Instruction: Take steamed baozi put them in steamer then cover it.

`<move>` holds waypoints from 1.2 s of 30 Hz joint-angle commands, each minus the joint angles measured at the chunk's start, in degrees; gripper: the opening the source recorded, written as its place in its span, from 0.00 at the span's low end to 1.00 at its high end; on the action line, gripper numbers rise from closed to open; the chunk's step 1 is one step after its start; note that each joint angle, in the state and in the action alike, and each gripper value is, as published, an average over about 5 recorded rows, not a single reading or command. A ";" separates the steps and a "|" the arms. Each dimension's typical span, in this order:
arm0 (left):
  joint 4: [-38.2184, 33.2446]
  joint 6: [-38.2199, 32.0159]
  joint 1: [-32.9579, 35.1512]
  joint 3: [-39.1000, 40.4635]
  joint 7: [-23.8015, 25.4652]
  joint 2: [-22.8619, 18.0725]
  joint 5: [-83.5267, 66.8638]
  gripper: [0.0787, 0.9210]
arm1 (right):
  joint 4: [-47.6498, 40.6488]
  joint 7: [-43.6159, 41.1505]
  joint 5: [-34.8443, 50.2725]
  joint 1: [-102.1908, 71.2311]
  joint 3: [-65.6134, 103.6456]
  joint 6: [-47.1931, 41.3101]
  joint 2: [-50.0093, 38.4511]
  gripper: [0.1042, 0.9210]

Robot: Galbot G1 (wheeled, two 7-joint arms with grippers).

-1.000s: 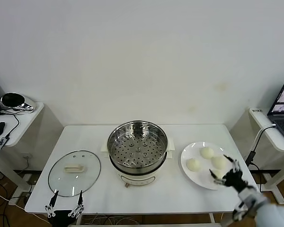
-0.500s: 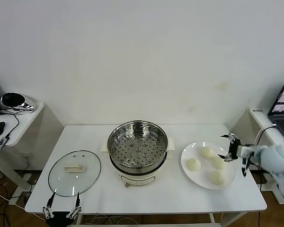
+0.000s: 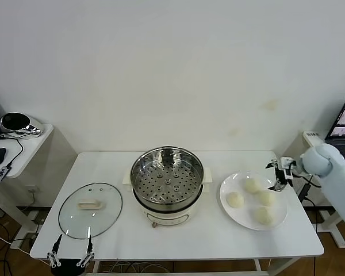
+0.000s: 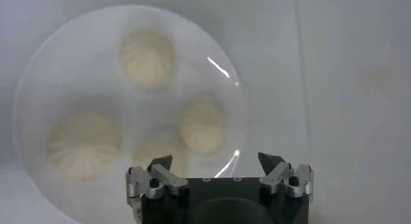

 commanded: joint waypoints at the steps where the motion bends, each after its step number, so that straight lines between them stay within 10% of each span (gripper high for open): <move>1: 0.32 -0.24 0.07 -0.10 -0.22 -0.10 0.66 0.88 | -11.01 -3.97 -2.54 6.98 -6.58 1.51 6.93 0.88; 36: 0.10 -1.29 0.25 -1.17 -0.43 -0.24 1.28 0.88 | -20.80 1.15 -9.60 3.77 -1.68 1.90 14.83 0.78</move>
